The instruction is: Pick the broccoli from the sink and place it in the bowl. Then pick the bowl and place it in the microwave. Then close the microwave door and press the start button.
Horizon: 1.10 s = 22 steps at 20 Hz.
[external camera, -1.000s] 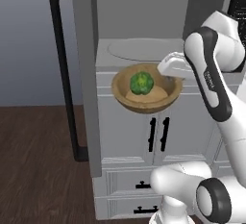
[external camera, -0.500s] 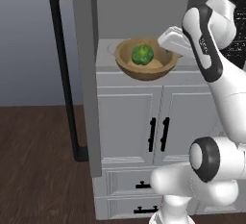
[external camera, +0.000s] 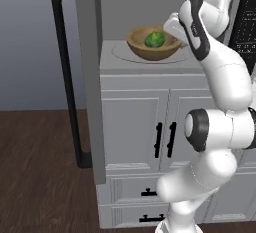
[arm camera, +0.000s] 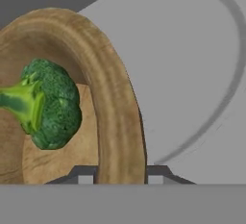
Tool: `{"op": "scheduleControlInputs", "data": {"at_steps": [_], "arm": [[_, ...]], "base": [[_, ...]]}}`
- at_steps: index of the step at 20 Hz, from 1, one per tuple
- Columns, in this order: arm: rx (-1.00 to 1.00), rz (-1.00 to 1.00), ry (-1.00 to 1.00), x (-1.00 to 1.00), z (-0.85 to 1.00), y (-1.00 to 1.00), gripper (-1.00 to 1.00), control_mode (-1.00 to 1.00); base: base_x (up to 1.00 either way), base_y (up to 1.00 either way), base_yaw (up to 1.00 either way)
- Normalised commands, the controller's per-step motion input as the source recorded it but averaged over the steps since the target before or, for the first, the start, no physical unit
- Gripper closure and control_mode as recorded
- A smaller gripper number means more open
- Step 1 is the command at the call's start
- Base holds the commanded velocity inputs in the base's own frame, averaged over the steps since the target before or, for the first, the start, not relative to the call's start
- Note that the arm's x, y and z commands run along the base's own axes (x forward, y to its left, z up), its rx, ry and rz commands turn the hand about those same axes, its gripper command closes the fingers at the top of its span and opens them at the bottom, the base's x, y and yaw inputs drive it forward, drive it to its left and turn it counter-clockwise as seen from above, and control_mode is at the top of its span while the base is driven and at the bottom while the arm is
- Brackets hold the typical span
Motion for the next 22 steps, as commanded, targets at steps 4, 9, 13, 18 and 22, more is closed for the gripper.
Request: {"op": "scheduleControlInputs", "data": {"at_steps": [4, 9, 13, 18, 22], "arm": [[0.03, -0.42, 0.09, 1.0, -0.46, -0.27, 1.0, -1.0], [0.0, -0.39, 0.08, 1.0, -0.63, -0.11, 1.0, -1.0], [0.0, -0.29, 0.0, 0.51, -0.42, -0.02, 1.0, -1.0], [0.02, -0.11, -0.1, -0.68, -0.06, -0.06, -1.0, -1.0], [0.1, -0.07, -0.09, -1.0, -0.09, -0.12, -1.0, -1.0]], "base": [[0.0, 0.0, 0.0], [0.0, 0.0, 0.0], [0.0, 0.0, 0.0], [0.0, 0.0, 0.0], [0.0, 0.0, 0.0]]}}
